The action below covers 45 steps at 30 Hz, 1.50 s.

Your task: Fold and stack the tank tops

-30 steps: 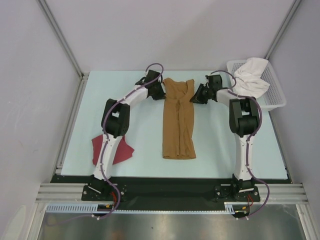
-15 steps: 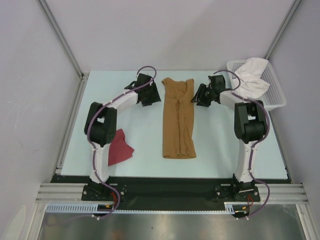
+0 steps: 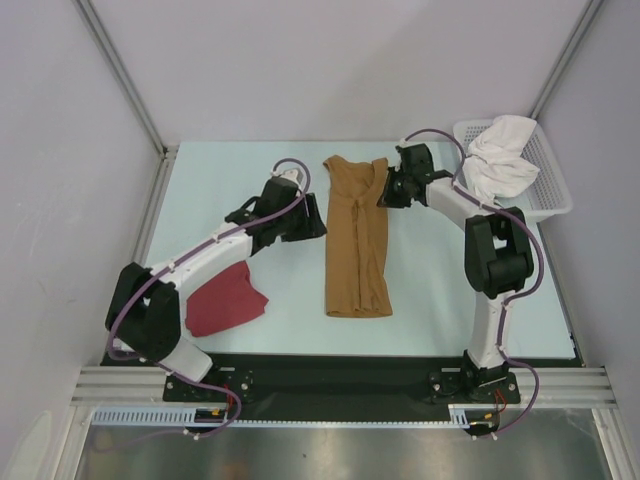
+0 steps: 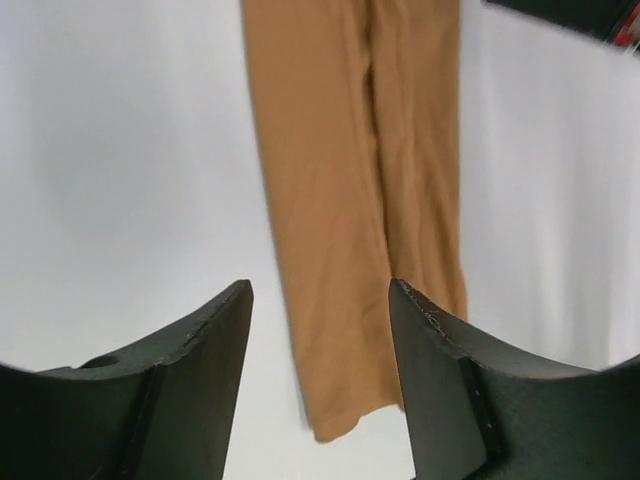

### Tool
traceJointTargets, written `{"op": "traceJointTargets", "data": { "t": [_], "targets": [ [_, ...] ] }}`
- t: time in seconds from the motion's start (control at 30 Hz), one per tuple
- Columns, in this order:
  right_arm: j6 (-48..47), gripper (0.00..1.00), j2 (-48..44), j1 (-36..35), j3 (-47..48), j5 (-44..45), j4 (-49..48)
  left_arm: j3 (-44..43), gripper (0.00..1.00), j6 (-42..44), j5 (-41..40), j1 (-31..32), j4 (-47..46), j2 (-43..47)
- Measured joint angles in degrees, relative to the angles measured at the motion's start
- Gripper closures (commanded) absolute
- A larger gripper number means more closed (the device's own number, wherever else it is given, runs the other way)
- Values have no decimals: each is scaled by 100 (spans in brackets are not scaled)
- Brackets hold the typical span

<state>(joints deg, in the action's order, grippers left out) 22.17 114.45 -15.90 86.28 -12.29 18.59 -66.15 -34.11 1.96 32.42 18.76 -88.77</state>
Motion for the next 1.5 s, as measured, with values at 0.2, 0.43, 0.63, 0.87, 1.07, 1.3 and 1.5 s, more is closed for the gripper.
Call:
{"op": "traceJointTargets", "data": {
  "t": [0.2,0.43,0.63,0.87,1.07,1.3,1.5],
  "targets": [
    [-129,100,555,-234,750,581,457,553,37,2,-15,107,264,614],
    [-190,100,1093,-520,1283,1244,852,789,37,4,-70,160,417,1513],
    [-188,100,1340,-721,1346,1399,1019,789,37,7,-90,160,485,1565],
    [-186,100,1362,-1056,1567,1460,1078,789,37,2,-90,177,487,1565],
    [-190,100,1362,-1322,1886,1530,1158,811,37,0,-92,181,492,1565],
    [-151,100,1357,-1213,1853,968,1093,868,37,4,-72,188,450,1532],
    [-177,95,885,-822,702,466,721,931,37,24,-459,422,568,1499]
  ]
}}
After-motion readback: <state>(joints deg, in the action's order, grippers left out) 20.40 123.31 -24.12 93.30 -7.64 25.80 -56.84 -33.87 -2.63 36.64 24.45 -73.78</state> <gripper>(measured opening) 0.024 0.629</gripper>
